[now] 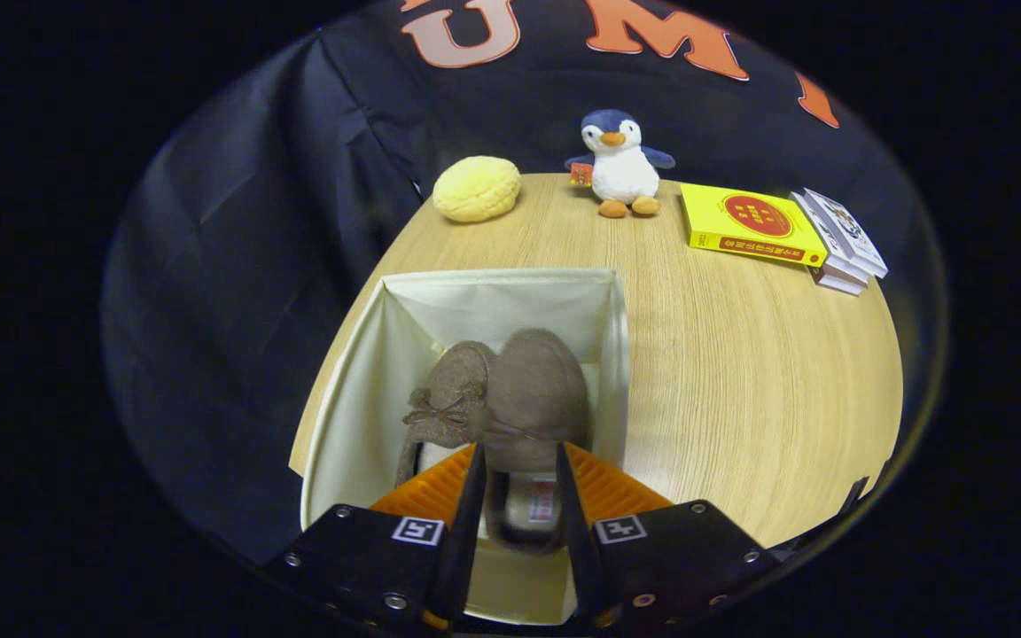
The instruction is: Open the storage box then place both shoes into the box .Put the left shoe in first, then the right shoe, with the right side of both shoes facing outward in a uniform manner.
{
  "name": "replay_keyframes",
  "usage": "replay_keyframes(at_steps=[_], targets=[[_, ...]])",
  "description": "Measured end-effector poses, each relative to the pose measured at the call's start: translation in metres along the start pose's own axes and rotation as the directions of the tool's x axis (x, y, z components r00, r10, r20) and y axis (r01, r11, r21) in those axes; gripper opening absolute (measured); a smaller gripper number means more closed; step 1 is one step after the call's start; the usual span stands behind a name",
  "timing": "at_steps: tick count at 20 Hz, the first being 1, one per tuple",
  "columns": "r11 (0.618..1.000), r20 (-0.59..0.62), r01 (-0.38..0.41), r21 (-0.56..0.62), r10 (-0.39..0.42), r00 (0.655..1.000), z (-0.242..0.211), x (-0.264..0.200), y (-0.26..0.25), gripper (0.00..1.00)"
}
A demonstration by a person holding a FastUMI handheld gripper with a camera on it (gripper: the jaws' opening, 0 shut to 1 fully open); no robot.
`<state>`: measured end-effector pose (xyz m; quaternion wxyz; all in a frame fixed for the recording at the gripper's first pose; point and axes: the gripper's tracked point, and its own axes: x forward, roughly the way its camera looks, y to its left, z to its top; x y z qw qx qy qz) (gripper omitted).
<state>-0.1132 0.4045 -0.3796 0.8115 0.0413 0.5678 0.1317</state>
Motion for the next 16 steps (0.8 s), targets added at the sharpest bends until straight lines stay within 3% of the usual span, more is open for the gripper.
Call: replay_keyframes(at_steps=[4, 8, 11, 16], targets=[[0.999, 0.149, -0.043, 0.006, 0.042, 0.988, 0.040, -0.038, -0.021, 0.66], [0.999, 0.344, -0.032, -0.043, 0.045, 0.938, 0.077, -0.077, -0.061, 0.81], [0.999, 0.468, -0.015, -0.040, 0.032, 0.883, 0.102, -0.117, -0.097, 0.87], [0.996, 0.644, 0.088, -0.024, -0.052, 0.763, 0.137, -0.195, -0.177, 0.93]])
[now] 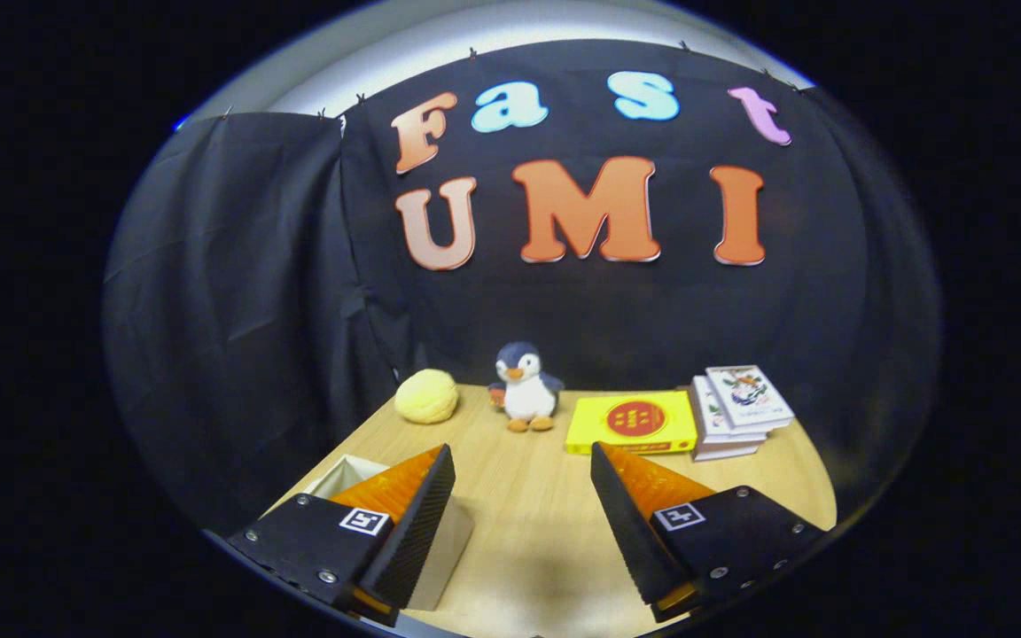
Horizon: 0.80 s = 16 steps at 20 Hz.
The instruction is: Open the storage box then place both shoes into the box .Put the left shoe in first, then the right shoe, with the right side of both shoes facing outward in a uniform manner.
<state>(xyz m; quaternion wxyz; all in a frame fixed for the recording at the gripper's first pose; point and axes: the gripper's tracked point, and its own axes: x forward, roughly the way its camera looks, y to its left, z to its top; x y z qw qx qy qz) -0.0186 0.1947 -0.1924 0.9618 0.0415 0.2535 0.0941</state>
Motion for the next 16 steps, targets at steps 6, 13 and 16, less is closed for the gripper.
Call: replay_keyframes(at_steps=[6, 13, 16], targets=[[0.992, 0.194, 0.083, 0.090, -0.099, 0.976, 0.065, -0.051, -0.102, 0.95], [0.974, 0.330, 0.191, 0.123, -0.221, 0.918, 0.102, -0.086, -0.187, 0.96], [0.973, 0.372, 0.194, 0.123, -0.226, 0.900, 0.109, -0.094, -0.197, 0.96]])
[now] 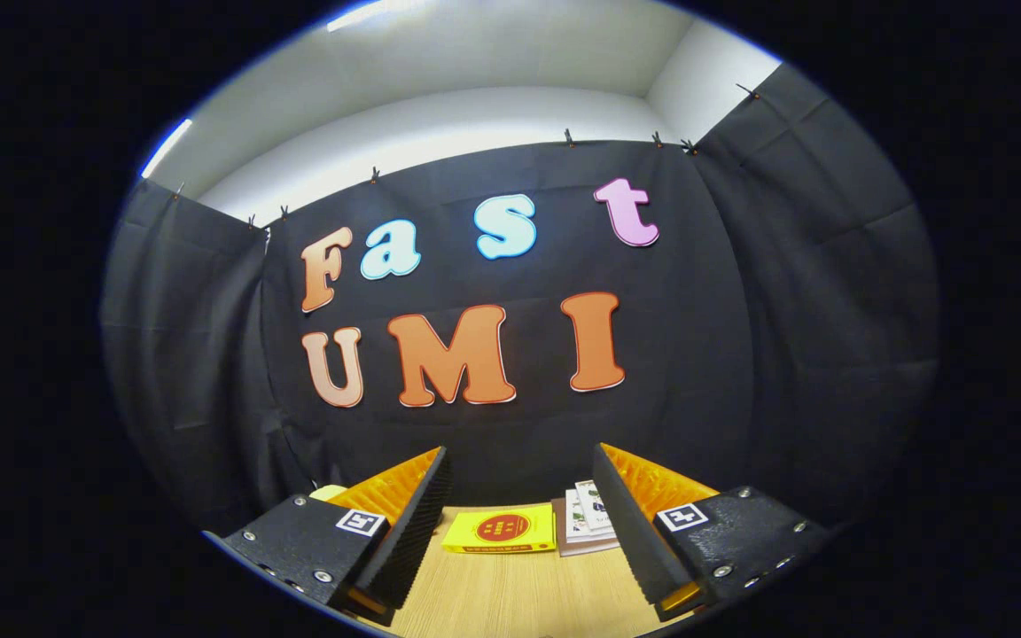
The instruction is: Open the storage box then place both shoes into the box .Put the left shoe in first, then the right shoe, with the right side of both shoes facing outward in a uniform manner.
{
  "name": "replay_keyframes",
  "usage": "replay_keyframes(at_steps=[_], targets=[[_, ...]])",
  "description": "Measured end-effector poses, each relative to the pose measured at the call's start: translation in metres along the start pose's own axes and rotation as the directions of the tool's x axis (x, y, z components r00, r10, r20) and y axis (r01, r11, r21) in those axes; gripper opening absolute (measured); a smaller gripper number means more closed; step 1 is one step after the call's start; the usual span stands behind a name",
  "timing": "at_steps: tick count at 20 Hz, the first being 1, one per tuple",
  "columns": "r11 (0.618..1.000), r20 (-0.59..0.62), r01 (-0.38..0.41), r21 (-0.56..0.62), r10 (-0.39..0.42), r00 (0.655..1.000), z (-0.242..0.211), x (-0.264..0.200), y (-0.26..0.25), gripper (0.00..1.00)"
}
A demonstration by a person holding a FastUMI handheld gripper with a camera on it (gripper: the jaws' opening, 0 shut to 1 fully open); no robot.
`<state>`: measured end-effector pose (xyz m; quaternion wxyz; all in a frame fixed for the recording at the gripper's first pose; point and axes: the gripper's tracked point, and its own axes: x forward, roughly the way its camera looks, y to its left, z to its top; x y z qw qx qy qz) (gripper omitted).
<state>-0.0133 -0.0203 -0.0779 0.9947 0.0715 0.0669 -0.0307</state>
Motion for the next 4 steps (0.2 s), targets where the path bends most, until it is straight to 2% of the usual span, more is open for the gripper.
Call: replay_keyframes(at_steps=[4], targets=[[0.999, 0.033, -0.018, -0.043, 0.019, 0.999, 0.0025, -0.0024, 0.0014, 0.96]])
